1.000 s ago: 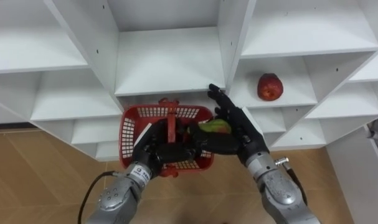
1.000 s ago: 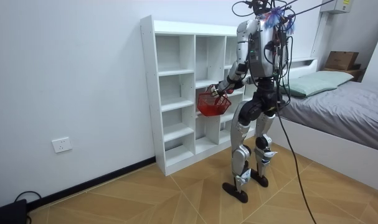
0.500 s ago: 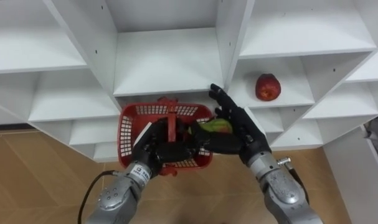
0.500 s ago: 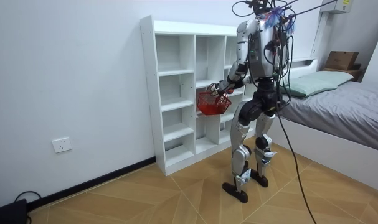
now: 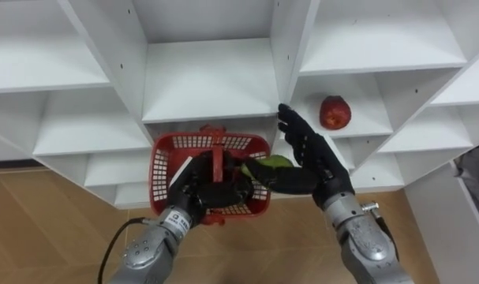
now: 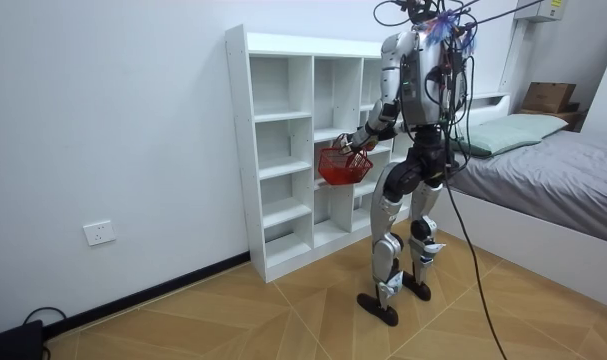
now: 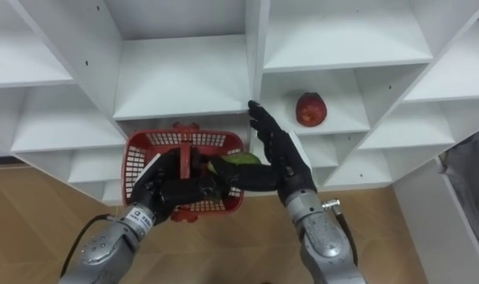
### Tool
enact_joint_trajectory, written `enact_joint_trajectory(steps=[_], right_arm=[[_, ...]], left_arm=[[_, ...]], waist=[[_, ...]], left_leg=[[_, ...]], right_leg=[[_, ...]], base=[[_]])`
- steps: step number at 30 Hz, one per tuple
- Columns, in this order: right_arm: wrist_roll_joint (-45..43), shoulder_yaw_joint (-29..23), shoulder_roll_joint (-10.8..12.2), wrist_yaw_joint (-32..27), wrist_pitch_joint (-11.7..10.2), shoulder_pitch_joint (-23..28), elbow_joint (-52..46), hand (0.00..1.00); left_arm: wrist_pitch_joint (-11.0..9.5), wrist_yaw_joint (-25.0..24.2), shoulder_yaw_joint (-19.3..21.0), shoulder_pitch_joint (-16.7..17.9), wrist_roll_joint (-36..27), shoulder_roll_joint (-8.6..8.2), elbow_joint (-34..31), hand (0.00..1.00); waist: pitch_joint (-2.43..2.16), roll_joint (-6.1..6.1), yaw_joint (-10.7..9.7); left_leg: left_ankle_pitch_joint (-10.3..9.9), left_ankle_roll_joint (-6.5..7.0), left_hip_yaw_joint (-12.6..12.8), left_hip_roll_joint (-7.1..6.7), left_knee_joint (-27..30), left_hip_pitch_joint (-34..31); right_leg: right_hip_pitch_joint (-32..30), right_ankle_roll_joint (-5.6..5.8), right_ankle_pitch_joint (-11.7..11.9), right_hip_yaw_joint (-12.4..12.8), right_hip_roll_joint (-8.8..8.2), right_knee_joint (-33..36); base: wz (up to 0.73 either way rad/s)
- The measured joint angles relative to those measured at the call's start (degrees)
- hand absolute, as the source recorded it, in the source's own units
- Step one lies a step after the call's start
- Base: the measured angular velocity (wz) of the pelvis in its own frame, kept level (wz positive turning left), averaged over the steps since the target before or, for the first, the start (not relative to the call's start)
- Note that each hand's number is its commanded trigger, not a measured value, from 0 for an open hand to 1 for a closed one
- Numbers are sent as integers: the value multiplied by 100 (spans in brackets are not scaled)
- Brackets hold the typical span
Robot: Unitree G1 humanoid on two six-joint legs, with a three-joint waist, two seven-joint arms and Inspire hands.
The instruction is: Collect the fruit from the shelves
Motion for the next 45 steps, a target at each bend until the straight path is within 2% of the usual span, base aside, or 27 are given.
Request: enact_joint_trajectory(steps=[16,21,29,32,37,43,45], right_arm=[[19,3,37,-136,4,1,-13,0],[22,5,44,-138,4,0,-14,0],[45,25,60,-144,15,8,-63,0],[278,102,44,-128,115,50,-274,0],[883,349,47,6,121,41,-307,0],[1426,474,63,466,178,21,-221,0],[1850,480,69,629,256,21,-210,0]], left_arm=[[0,1,-1,-1,-4,-1,-1,100],[0,0,-2,-1,-9,-13,0,100],[0,-1,7,0,-60,-6,-1,100],[0,-1,2,-2,-186,-5,-61,100],[-1,-1,-28,-2,-474,-18,-163,100],[0,-1,-101,-3,-731,-49,-185,100],[0,0,-114,-2,-771,-49,-234,100]], waist=[[18,-28,8],[18,-26,105],[18,-24,132],[16,-20,124],[15,-6,130],[25,35,137],[29,41,136]], left_leg=[[-11,-16,29,17,-18,-4],[-23,-36,98,63,-14,-11],[-32,-43,147,68,-6,-27],[-35,-47,151,83,24,-103],[-78,-73,163,141,124,-141],[-92,-85,178,175,177,-139],[-93,-86,174,175,184,-147]], right_leg=[[-29,-5,3,35,23,-11],[-69,-38,24,72,60,-10],[-116,-41,27,141,71,3],[-177,-47,33,168,90,7],[-176,-68,47,163,127,5],[-168,-90,60,168,149,24],[-176,-93,63,167,151,27]], base=[[0],[-8],[-3],[0],[-2],[0],[0]])
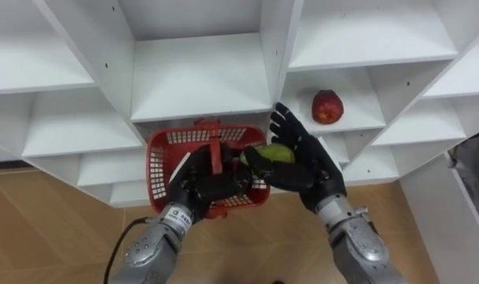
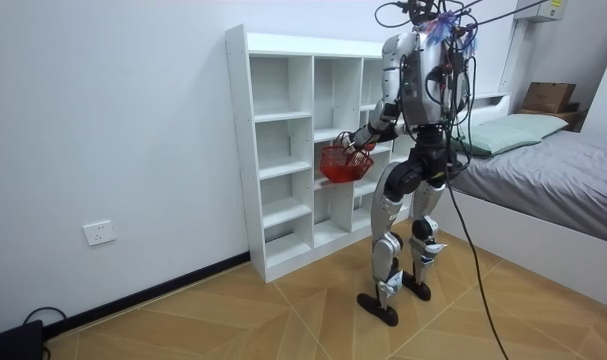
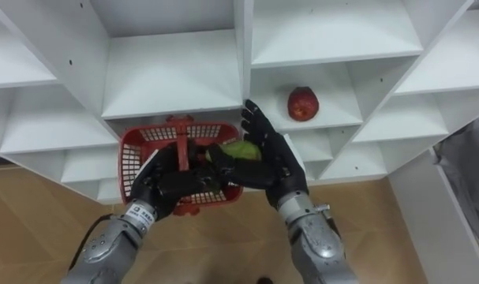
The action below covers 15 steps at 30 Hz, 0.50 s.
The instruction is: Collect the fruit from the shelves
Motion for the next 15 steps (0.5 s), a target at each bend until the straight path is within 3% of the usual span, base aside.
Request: enact_joint_trajectory(steps=[6,11,15], right_arm=[[1582,0,153,618,243,-6,119,0],[2449,37,204,988,292,-7,173,0],[2778,95,203,1121,290,-8,170,0]], left_arm=[[0,0,5,-1,-286,-51,-232,100],[0,2,-14,-1,-389,-70,-421,100],[-30,4,-38,-1,-416,-98,-471,100]], waist=[[4,-6,22],[43,-32,104],[46,-30,210]], left_leg=[[-1,0,3,-2,-2,-1],[-7,-4,5,-3,-7,-3],[-16,-8,5,-1,-9,-8]], right_leg=[[-10,0,0,13,0,13],[-13,1,-1,19,6,-1],[-19,1,-1,22,12,-10]], base=[[0],[0],[0]])
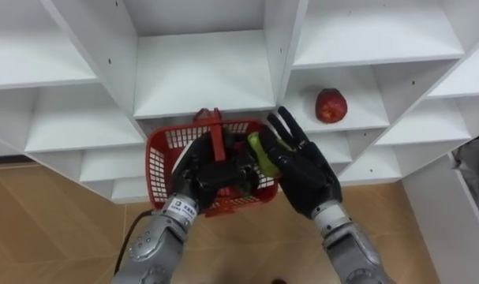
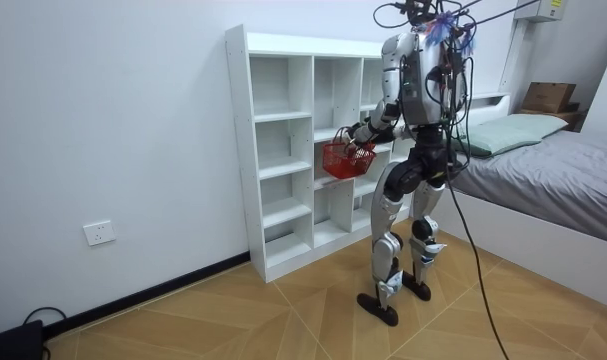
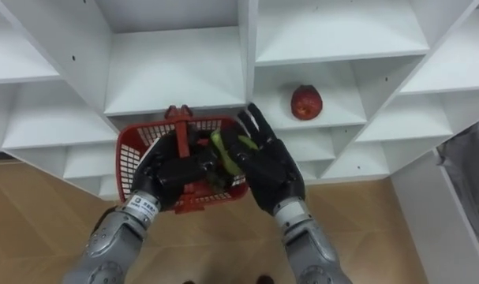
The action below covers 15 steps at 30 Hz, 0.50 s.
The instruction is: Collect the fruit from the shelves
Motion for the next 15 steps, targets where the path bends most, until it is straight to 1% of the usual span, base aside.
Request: enact_joint_trajectory(steps=[3,6,15], right_arm=[[238,85,0,31,-2,0,-1,0],[371,106,-2,101,-1,0,-3,0],[367,105,-13,118,-1,0,-4,0]], left_arm=[[-6,7,-1,0,0,0,-36,100],[-10,10,3,0,0,3,-66,100],[-12,10,2,1,-3,3,-68,100]], waist=[[0,0,74],[0,0,103],[-1,3,90]], left_leg=[[-4,-1,0,0,-1,-20],[-5,0,-1,-2,0,-47],[-5,0,-1,-2,2,-57]], right_leg=[[-21,0,0,-1,0,-6],[-43,0,0,-3,-2,-10],[-51,0,0,-2,0,-7]], base=[[0],[0],[0]])
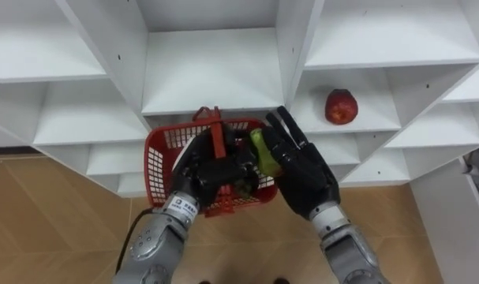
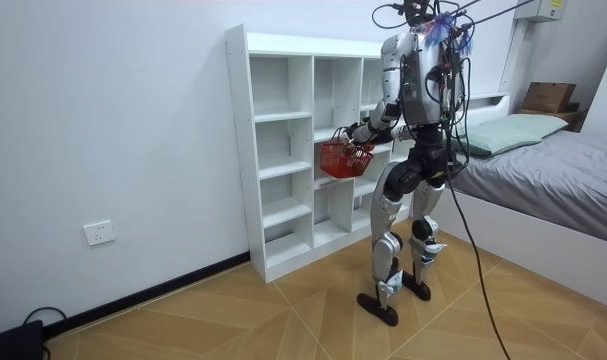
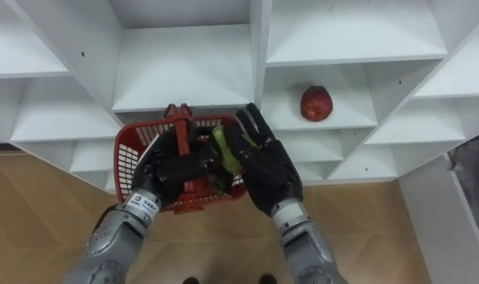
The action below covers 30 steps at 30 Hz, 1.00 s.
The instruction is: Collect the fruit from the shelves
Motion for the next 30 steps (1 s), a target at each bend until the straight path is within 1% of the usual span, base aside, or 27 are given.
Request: enact_joint_trajectory(steps=[5,7,9,11,13,17,19,20,21,22,24,26,30], right_arm=[[-78,-3,-18,0,-5,-1,1,0],[-457,-19,-46,-2,-56,0,17,0],[-1225,-197,-132,-1,-42,-2,6,0],[-1738,-286,-176,-70,-7,4,-127,0],[-2092,-304,-255,-173,2,3,-286,0],[-2934,-453,-260,-255,4,-1,-353,0],[-3178,-458,-262,-369,2,-3,-370,0],[-3334,-468,-269,-450,2,-2,-370,0],[-3686,-546,-252,-567,5,12,-415,0],[-3885,-592,-244,-632,5,16,-463,0],[-4623,-700,-245,-900,-3,13,-795,0],[-4994,-734,-254,-1098,-29,14,-963,0],[-5252,-725,-230,-1510,-34,14,-1081,0]], left_arm=[[0,0,30,3,67,3,2,100],[-16,0,62,45,138,40,2,100],[-20,8,68,73,308,174,7,100],[-20,9,113,110,310,237,8,100],[-20,10,139,116,312,242,7,100],[-20,10,158,128,330,256,13,100],[-20,13,156,138,335,285,24,100],[-20,17,172,147,459,320,28,100],[-20,17,194,160,634,356,28,100],[-20,17,221,172,724,361,29,100],[-12,15,264,184,977,359,68,100],[-12,18,278,193,1053,346,83,100],[-12,39,301,200,1198,340,101,100]], waist=[[4,9,12],[10,13,-1],[24,32,-19],[25,34,-37],[25,33,-50],[23,29,-127],[23,23,-170],[21,17,-171],[21,17,-182],[21,17,-185],[18,16,-192],[17,16,-193],[15,14,-178]], left_leg=[[1,1,2,-1,-3,25],[1,1,19,-1,-15,56],[1,1,23,0,-13,54],[1,1,20,1,-10,31],[1,1,7,1,-3,5],[3,3,-19,-7,-6,14],[3,3,-8,-10,-5,17],[3,3,-3,-11,-5,19],[3,3,6,-9,-5,17],[3,3,10,-10,-5,15],[3,3,11,-8,-6,6],[3,3,6,-8,-5,21],[3,3,7,-8,4,62]], right_leg=[[26,0,1,3,-3,2],[41,0,1,9,-4,3],[40,0,0,8,-5,3],[24,0,0,-3,-5,4],[7,0,0,-12,-5,3],[27,0,0,-29,-16,-3],[25,4,-2,-20,-20,0],[21,5,-4,-19,-21,3],[15,7,-6,-8,-19,3],[8,7,-6,-3,-19,4],[-11,7,-6,-2,-16,17],[9,7,-6,-2,-14,17],[58,7,-6,-2,-16,17]], base=[[0],[-2],[0],[0],[2],[2],[0],[-3],[-3],[-4],[0],[0],[0]])
